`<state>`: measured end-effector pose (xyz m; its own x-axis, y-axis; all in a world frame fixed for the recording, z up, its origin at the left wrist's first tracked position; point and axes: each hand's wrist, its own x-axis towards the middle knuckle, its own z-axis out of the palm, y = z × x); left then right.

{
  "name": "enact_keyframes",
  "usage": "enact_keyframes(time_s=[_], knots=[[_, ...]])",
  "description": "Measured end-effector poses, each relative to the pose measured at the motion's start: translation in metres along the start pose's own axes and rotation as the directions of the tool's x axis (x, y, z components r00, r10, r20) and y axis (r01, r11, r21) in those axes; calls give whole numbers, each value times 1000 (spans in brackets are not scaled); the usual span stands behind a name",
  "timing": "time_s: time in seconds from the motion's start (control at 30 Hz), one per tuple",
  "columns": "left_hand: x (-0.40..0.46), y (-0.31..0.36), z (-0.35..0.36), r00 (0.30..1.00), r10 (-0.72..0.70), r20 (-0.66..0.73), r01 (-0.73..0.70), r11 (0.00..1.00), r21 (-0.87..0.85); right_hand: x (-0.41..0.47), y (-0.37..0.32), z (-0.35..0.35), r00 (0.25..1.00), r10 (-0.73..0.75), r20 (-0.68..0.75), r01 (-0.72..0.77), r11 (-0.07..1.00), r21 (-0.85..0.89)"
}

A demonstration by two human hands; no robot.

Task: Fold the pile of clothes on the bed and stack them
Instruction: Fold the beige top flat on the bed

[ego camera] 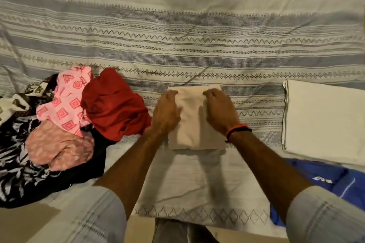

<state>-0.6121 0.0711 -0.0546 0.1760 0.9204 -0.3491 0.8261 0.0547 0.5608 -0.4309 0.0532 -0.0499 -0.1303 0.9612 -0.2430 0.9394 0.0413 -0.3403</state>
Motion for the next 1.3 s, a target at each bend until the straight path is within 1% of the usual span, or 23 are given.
enact_keyframes(time_s=[0.03,0.07,0.13,0.2,0.27,0.37,0.43,0.5,0.63,0.7,0.77,0.8,0.87,0.93,1.0,1.07,1.2,1.3], knots=[[-6,-4,11,996,44,79,-48,998,49,-7,-1,14,999,-37,29,37,999,-8],[-7,-9,24,983,67,169,-91,987,133,-10,1,28,996,-57,73,58,998,-18],[-7,-20,48,943,84,322,-192,928,319,-15,8,50,984,-50,170,59,997,-49],[-8,-28,62,922,41,386,-209,890,406,-18,20,64,977,-33,211,52,995,-84],[-6,-36,69,922,4,387,-188,878,440,-17,32,76,978,-47,201,70,992,-109],[1,-47,74,936,-32,351,-152,862,484,-17,46,89,979,-63,194,90,987,-133],[8,-53,76,941,-97,325,-73,877,475,-14,52,96,984,-53,173,77,987,-138],[14,-59,79,944,-135,301,-23,883,470,-11,56,100,987,-39,156,60,989,-132],[13,-53,77,949,-155,274,8,882,471,-10,54,95,992,-64,106,72,995,-71],[10,-45,75,969,-98,228,-19,888,460,-9,49,90,998,-68,1,68,996,-54],[12,-37,75,978,24,205,-117,883,455,-2,44,87,992,-66,-108,59,996,-70],[15,-35,76,974,67,218,-163,872,462,3,43,88,991,-59,-118,49,996,-80],[23,-33,76,965,61,256,-181,860,478,14,44,89,996,-45,-75,38,996,-86],[32,-38,76,959,-5,282,-132,875,466,24,51,92,999,-18,-34,16,997,-70],[38,-45,76,946,-39,323,-114,891,440,28,61,94,1000,23,-11,-23,999,-29],[40,-47,73,935,-37,352,-131,888,441,29,68,90,997,76,-7,-76,996,38],[31,-49,69,937,-38,349,-140,871,471,16,74,86,985,166,36,-169,973,156],[16,-47,67,950,-90,299,-56,892,448,-5,69,83,966,254,36,-254,930,266]])
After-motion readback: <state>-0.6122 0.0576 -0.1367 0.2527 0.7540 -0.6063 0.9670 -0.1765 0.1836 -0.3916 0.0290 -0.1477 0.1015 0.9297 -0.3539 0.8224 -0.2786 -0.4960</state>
